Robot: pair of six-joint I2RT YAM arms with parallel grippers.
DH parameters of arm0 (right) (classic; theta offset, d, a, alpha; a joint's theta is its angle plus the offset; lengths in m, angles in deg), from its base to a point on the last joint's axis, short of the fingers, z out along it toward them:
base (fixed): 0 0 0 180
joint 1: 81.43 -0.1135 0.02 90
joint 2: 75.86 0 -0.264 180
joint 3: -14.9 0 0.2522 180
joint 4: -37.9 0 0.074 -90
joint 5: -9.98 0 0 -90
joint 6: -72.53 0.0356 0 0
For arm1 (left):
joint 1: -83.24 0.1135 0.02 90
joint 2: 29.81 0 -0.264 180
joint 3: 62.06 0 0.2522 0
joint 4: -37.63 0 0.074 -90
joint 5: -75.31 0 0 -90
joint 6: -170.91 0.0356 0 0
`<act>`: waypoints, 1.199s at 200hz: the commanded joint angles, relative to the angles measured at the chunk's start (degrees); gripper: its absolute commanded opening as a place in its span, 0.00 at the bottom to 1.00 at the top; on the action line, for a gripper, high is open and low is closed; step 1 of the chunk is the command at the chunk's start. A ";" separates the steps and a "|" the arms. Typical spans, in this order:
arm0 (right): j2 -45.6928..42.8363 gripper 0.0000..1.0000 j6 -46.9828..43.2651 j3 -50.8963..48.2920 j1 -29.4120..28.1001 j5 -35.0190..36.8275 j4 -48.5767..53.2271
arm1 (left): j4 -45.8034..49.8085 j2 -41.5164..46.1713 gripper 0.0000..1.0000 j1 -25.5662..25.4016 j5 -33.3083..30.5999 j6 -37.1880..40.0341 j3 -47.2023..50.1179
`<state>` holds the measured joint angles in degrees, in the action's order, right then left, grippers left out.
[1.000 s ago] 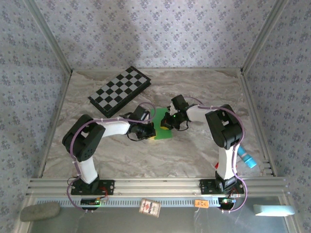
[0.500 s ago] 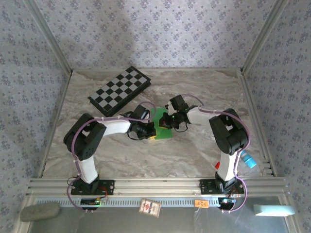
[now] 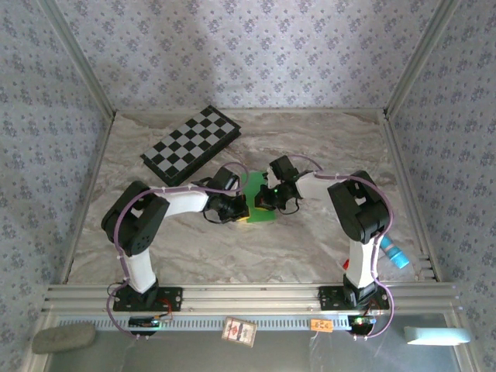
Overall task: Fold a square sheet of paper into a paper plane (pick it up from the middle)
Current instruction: Fold the triangle a second time at the center of the table.
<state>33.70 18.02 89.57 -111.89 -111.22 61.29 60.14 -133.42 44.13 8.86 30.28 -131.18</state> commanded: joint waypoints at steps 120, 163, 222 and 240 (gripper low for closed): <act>1.89 0.06 0.99 0.12 0.77 3.44 2.69 | 7.88 -4.20 0.00 0.18 -0.44 -2.14 -1.13; 2.10 0.06 -1.47 0.76 5.33 3.19 0.42 | 10.75 -4.51 0.00 0.44 -2.44 -2.23 0.88; 5.18 0.06 -3.14 5.36 12.71 5.67 1.97 | 11.01 -5.37 0.00 0.44 -1.96 -2.07 0.52; 3.19 0.06 -4.13 6.39 13.32 6.96 3.45 | 10.81 -4.85 0.00 0.44 -1.46 -1.66 -0.18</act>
<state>36.78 16.40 93.70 -101.13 -112.42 61.93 60.45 -135.59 44.30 9.95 28.29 -132.79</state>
